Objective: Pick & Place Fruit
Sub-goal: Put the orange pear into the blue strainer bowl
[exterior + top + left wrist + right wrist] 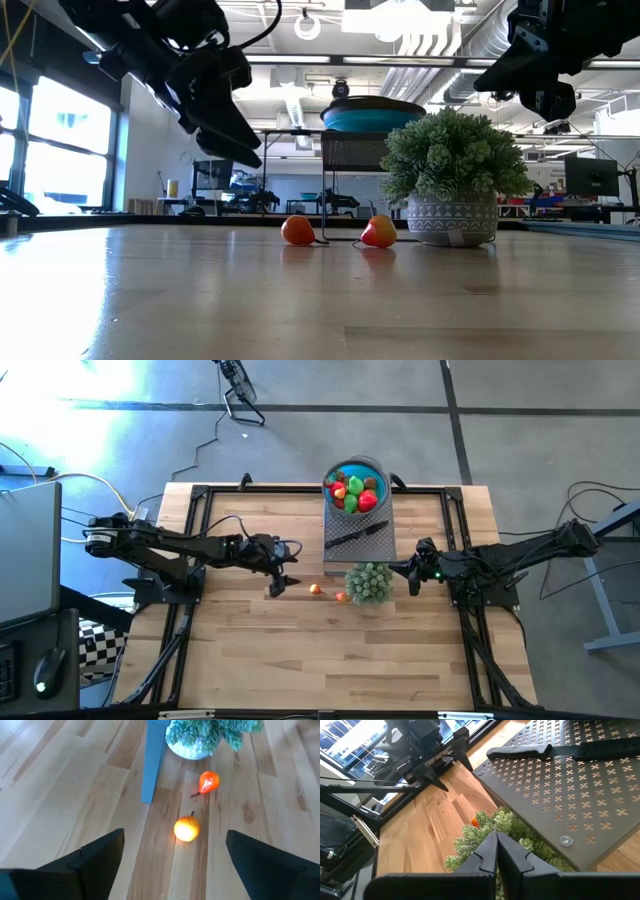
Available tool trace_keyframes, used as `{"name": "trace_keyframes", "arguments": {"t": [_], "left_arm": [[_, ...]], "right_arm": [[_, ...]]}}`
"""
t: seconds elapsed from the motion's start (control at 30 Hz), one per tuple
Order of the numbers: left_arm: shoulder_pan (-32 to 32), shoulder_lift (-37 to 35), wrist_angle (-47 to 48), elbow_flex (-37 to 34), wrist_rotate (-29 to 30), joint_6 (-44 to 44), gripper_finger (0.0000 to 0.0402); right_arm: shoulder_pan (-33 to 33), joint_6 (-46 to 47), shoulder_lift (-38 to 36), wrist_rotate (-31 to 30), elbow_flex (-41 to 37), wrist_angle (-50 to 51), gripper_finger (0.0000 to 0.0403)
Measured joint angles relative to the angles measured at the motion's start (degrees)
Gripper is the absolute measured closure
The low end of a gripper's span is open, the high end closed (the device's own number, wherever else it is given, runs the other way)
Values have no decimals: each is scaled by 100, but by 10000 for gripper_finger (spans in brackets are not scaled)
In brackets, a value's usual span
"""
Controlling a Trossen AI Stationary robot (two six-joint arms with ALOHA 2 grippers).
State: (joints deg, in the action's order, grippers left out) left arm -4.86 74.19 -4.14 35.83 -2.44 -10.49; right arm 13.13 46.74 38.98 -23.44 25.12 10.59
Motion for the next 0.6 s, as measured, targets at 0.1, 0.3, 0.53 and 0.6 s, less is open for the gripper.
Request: {"name": "trace_keyframes", "arguments": {"t": [0.1, 0.3, 0.53, 0.6], "left_arm": [[0, 2, -61, 0, 2, -162, 52], [0, 395, -136, 4, 4, -132, 51], [2, 1042, -843, 4, -598, -193, 51], [52, 1200, -980, 9, -695, -182, 51]], "right_arm": [[0, 0, 0, 0, 0, 2, 401], [0, 0, -2, 0, 0, 4, 400], [0, 0, -2, 0, 0, 12, 400], [2, 0, -2, 2, 0, 26, 400]]}}
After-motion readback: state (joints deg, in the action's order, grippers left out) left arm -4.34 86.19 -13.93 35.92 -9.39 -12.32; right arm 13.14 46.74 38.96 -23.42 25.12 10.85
